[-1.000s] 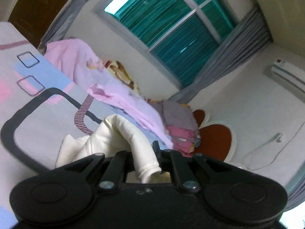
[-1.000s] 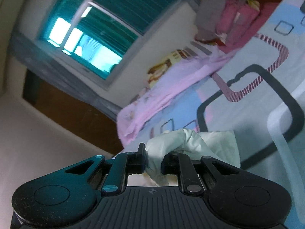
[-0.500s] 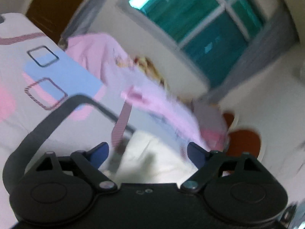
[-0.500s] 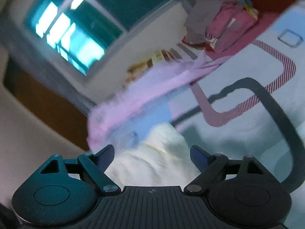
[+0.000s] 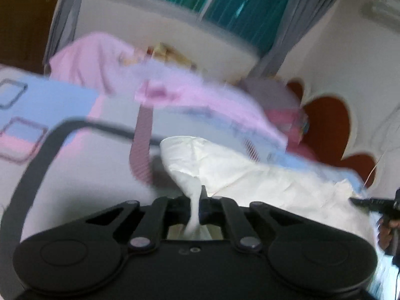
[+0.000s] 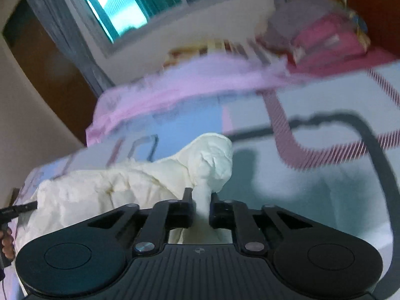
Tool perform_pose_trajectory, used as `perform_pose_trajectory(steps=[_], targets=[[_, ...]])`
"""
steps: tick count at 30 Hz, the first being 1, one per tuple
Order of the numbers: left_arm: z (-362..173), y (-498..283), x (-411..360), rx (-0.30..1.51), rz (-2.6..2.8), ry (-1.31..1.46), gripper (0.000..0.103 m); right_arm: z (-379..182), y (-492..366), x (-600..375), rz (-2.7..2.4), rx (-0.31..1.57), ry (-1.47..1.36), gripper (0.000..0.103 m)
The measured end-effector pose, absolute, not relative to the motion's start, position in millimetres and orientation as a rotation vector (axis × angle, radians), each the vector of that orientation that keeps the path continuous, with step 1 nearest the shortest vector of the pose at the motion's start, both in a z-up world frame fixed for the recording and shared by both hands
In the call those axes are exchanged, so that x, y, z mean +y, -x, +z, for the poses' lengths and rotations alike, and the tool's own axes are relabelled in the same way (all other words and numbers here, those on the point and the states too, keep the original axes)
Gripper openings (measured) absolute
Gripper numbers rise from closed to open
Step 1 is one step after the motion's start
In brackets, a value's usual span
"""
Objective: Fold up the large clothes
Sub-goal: 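Lay the hem over the jacket with both grippers and release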
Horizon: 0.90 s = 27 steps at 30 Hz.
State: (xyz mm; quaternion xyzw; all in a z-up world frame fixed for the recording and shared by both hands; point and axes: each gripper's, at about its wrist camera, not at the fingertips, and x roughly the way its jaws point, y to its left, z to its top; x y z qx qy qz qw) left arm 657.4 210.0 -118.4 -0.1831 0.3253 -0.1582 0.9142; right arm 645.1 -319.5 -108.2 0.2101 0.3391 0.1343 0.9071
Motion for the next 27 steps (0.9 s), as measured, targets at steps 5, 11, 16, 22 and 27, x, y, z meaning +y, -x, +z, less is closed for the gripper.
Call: perform_pose_trajectory(steps=[5,11,16,22,27], targets=[[-117,-665,210,0.618,-0.278,0.384,0.004,-106,-653,-317,0.243,0.639,-0.393,0.009],[-172,-698,206,0.817,-0.244,0.466,0.007,-173,-675,-311,0.176,0.841,-0.457,0.01],[-183,-698,212,0.817,-0.248,0.53,0.013,-180,-674,-319,0.179,0.836,-0.52,0.01],[-157,-683,220,0.76,-0.097,0.495,0.065,-136,-647,-319,0.02,0.702,-0.417,0.089],[-96,-636,169,0.573,-0.184,0.367,0.064,-90,-614,-272,0.138,0.608,-0.301,0.064]])
